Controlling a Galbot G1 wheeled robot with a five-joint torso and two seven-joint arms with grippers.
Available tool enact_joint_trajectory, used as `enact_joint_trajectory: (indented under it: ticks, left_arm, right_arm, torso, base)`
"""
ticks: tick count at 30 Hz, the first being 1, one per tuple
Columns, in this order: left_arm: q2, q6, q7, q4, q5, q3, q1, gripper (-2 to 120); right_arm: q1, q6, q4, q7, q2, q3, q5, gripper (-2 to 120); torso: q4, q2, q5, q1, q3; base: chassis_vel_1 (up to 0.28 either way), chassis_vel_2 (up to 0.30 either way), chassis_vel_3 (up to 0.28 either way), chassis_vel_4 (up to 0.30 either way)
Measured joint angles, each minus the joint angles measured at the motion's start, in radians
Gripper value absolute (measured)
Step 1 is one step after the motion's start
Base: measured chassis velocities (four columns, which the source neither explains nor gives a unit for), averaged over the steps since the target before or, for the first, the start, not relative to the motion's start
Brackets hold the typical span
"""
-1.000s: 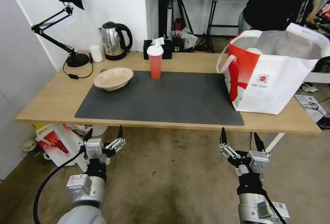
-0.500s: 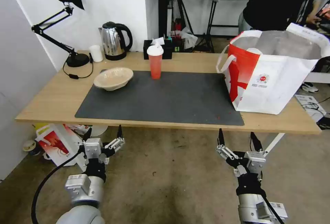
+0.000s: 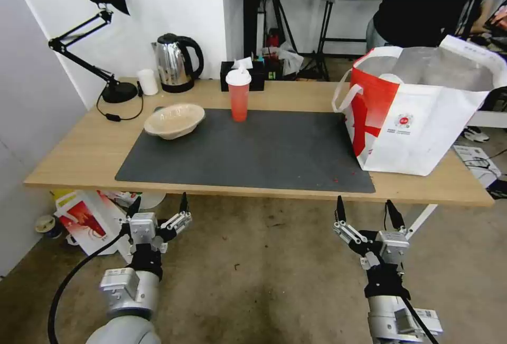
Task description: Pick up the trash from the table and place it into the takeout bag.
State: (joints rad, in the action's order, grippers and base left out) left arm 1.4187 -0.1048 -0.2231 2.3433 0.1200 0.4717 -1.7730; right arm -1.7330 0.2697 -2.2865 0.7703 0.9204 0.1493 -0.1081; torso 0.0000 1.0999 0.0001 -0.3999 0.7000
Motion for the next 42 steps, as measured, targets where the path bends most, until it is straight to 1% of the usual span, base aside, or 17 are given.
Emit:
enact_joint_trajectory:
  ticks: [20, 22, 23, 26, 27, 28, 29, 31, 32, 35, 36, 37, 39, 40, 42]
  left_arm:
    - [-0.004, 0.001, 0.001, 0.000, -0.003, 0.001, -0.002, 100]
    - [-0.004, 0.002, 0.001, -0.001, -0.003, 0.002, -0.001, 100]
    - [-0.004, 0.002, 0.001, -0.001, -0.003, 0.002, -0.001, 100]
    - [-0.003, 0.003, 0.001, -0.002, -0.003, 0.002, 0.001, 100]
    - [-0.002, 0.003, 0.001, -0.002, -0.003, 0.002, 0.001, 100]
    - [-0.002, 0.003, 0.001, -0.002, -0.003, 0.002, 0.001, 100]
    - [0.000, 0.003, 0.001, -0.002, -0.004, 0.001, 0.001, 100]
    - [0.003, 0.003, 0.001, -0.002, -0.005, -0.001, 0.001, 100]
    - [0.003, 0.003, 0.001, -0.002, -0.005, -0.001, 0.001, 100]
    - [0.014, 0.002, 0.001, -0.002, -0.012, -0.002, 0.007, 100]
    - [0.014, 0.002, 0.001, -0.002, -0.012, -0.002, 0.007, 100]
    - [0.020, -0.002, 0.001, 0.000, -0.014, -0.005, 0.011, 100]
    - [0.025, -0.008, 0.001, 0.002, -0.016, -0.009, 0.014, 100]
    - [0.025, -0.008, 0.001, 0.002, -0.016, -0.009, 0.014, 100]
    - [0.024, -0.008, 0.001, 0.000, -0.019, -0.008, 0.012, 100]
  right_arm:
    - [-0.005, 0.003, -0.002, -0.008, -0.010, 0.001, -0.005, 100]
    - [-0.001, 0.022, -0.025, -0.061, -0.022, 0.001, -0.042, 100]
    - [-0.001, 0.022, -0.025, -0.061, -0.022, 0.001, -0.042, 100]
    - [0.036, 0.032, -0.093, -0.268, -0.077, 0.007, -0.213, 100]
    - [0.054, 0.030, -0.108, -0.322, -0.095, 0.010, -0.257, 100]
    - [0.054, 0.030, -0.108, -0.322, -0.095, 0.010, -0.257, 100]
    - [0.081, 0.020, -0.126, -0.385, -0.121, 0.012, -0.311, 100]
    - [0.141, -0.009, -0.151, -0.468, -0.162, 0.020, -0.395, 100]
    - [0.141, -0.009, -0.151, -0.468, -0.162, 0.020, -0.395, 100]
    - [0.241, -0.015, -0.143, -0.560, -0.212, 0.035, -0.443, 100]
    - [0.241, -0.015, -0.143, -0.560, -0.212, 0.035, -0.443, 100]
    - [0.279, -0.010, -0.133, -0.591, -0.228, 0.035, -0.464, 100]
    - [0.365, -0.014, -0.111, -0.627, -0.249, 0.017, -0.520, 100]
    - [0.365, -0.014, -0.111, -0.627, -0.249, 0.017, -0.520, 100]
    - [0.466, -0.033, -0.086, -0.642, -0.263, -0.024, -0.593, 100]
  torso:
    - [-0.0001, 0.000, 0.0000, 0.000, 0.000]
    - [-0.0003, 0.000, 0.0001, 0.000, 0.000]
    - [-0.0003, 0.000, 0.0001, 0.000, 0.000]
    - [-0.0001, 0.000, -0.0002, 0.000, 0.000]
    - [0.0001, 0.000, -0.0001, 0.000, 0.000]
    - [0.0001, 0.000, -0.0001, 0.000, 0.000]
    - [0.0001, 0.000, -0.0001, 0.000, 0.000]
    - [0.0001, 0.000, 0.0000, 0.000, 0.000]
    - [0.0001, 0.000, 0.0000, 0.000, 0.000]
    - [0.0001, 0.000, -0.0001, 0.000, 0.000]
    - [0.0001, 0.000, -0.0001, 0.000, 0.000]
    - [0.0001, 0.000, 0.0001, 0.000, 0.000]
    - [-0.0003, 0.000, 0.0001, 0.000, 0.000]
    - [-0.0003, 0.000, 0.0001, 0.000, 0.000]
    - [-0.0002, 0.000, 0.0002, 0.000, 0.000]
  base:
    - [0.000, 0.000, 0.000, 0.000]
    - [0.000, 0.000, 0.000, 0.000]
    - [0.000, 0.000, 0.000, 0.000]
    - [0.000, 0.000, 0.000, 0.000]
    - [0.000, 0.000, 0.000, 0.000]
    - [0.000, 0.000, 0.000, 0.000]
    - [0.000, 0.000, 0.000, 0.000]
    - [0.000, 0.000, 0.000, 0.000]
    - [0.000, 0.000, 0.000, 0.000]
    - [0.000, 0.000, 0.000, 0.000]
    - [0.000, 0.000, 0.000, 0.000]
    - [0.000, 0.000, 0.000, 0.000]
    - [0.000, 0.000, 0.000, 0.000]
    - [0.000, 0.000, 0.000, 0.000]
    - [0.000, 0.000, 0.000, 0.000]
